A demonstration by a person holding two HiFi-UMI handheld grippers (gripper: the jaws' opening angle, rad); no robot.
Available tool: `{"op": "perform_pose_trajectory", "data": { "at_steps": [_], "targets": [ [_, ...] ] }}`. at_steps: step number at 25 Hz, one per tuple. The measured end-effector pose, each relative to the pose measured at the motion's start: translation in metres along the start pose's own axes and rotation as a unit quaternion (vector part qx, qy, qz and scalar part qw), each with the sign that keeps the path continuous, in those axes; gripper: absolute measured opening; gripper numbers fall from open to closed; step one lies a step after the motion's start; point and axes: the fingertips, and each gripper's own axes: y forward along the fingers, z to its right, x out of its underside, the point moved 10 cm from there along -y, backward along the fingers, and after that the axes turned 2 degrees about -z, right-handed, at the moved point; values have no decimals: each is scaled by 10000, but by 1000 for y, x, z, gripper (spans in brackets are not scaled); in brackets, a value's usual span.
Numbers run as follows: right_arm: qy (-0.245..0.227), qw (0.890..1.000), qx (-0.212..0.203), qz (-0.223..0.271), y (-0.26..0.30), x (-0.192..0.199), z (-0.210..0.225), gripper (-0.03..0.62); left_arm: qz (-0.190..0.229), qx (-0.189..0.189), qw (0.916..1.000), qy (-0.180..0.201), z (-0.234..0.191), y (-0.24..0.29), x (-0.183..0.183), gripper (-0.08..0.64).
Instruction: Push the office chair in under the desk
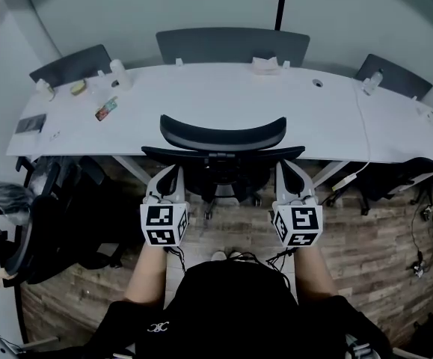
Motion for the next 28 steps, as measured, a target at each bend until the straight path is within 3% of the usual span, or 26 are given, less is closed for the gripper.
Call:
{"op": "perform_pose_trajectory", "data": {
  "at_steps": [9, 28],
  "targets": [
    [-252, 9993, -57, -269, 1, 3, -16, 5, 15, 349, 9994, -84, 16, 5, -5, 6],
    [-449, 9982, -20, -388, 9, 4, -23, 6, 90, 302, 9995, 52, 13, 8, -9, 6]
  ]
}}
